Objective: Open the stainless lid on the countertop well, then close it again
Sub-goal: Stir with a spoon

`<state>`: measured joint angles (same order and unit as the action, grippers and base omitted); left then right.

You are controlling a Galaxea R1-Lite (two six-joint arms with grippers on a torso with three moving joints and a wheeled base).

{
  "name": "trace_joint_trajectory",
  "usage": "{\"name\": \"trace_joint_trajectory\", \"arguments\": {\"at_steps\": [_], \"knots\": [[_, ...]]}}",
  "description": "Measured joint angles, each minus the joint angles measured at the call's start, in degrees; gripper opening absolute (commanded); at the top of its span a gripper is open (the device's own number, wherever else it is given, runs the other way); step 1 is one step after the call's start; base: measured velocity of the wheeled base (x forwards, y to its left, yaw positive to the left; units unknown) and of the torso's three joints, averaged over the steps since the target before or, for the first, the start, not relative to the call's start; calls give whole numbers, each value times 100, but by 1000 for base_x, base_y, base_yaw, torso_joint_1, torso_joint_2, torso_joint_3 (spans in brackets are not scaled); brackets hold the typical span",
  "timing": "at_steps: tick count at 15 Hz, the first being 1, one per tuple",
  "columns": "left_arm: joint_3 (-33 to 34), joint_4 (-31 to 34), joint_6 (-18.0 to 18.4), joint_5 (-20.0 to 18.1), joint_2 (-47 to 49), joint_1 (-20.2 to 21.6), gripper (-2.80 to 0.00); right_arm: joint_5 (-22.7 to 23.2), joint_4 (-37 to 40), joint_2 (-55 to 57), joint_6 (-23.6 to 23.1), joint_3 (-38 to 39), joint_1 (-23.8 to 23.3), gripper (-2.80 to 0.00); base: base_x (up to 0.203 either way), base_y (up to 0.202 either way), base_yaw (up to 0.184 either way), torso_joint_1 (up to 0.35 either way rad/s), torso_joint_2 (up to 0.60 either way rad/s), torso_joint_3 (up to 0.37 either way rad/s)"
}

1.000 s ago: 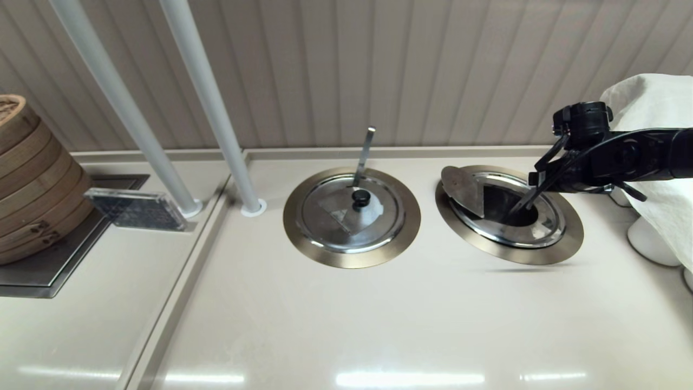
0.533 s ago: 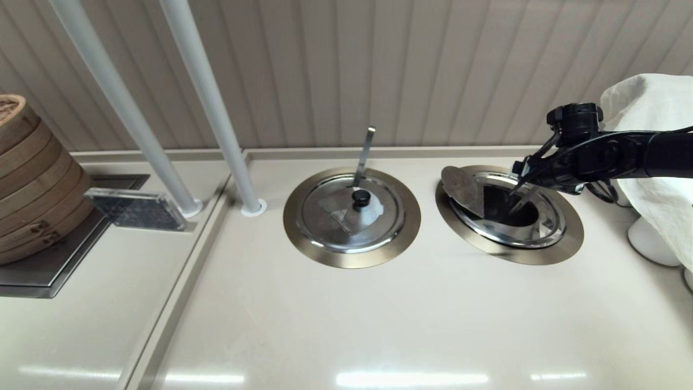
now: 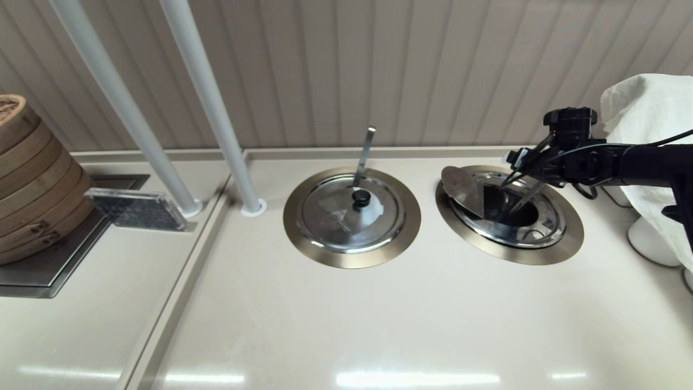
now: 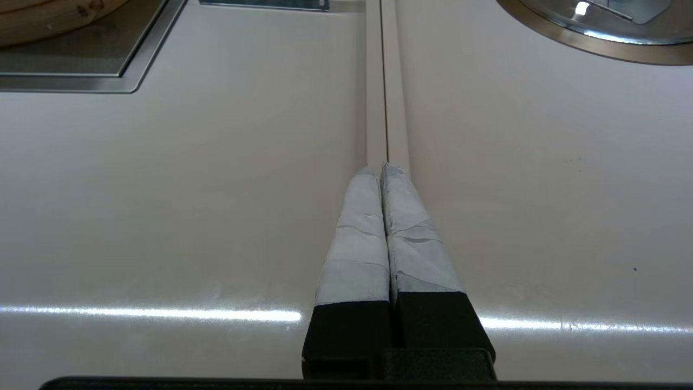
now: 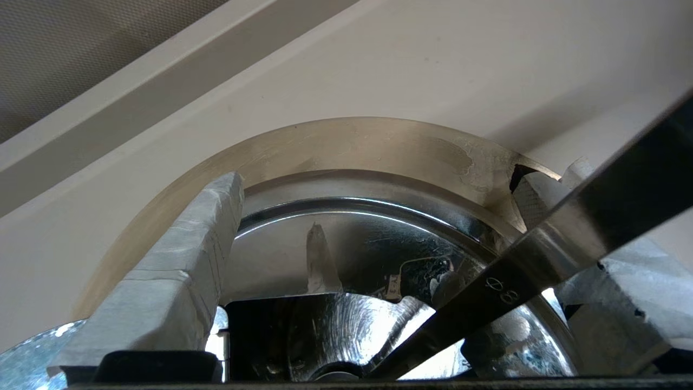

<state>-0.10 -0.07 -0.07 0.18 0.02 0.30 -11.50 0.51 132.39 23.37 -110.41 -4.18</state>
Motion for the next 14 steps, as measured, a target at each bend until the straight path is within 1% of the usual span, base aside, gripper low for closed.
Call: {"name": "trace_joint_trajectory", "arguments": {"at_steps": [4, 5, 7, 14], "knots": [[0, 0, -2, -3, 0, 7, -280, -7, -567, 261, -96, -122, -4, 0, 0, 0, 0, 0, 0, 0], [0, 0, -2, -2, 0, 5, -280, -30, -571, 298, -143, -127, 7, -280, 0, 0, 0, 0, 0, 0], [0, 0, 0, -2, 0, -1, -280, -96, -576, 333, -151, -127, 27, -280, 0, 0, 0, 0, 0, 0], [0, -1, -1, -2, 0, 7, -280, -117, -588, 268, -160, -36, 82, -280, 0, 0, 0, 0, 0, 0]]}}
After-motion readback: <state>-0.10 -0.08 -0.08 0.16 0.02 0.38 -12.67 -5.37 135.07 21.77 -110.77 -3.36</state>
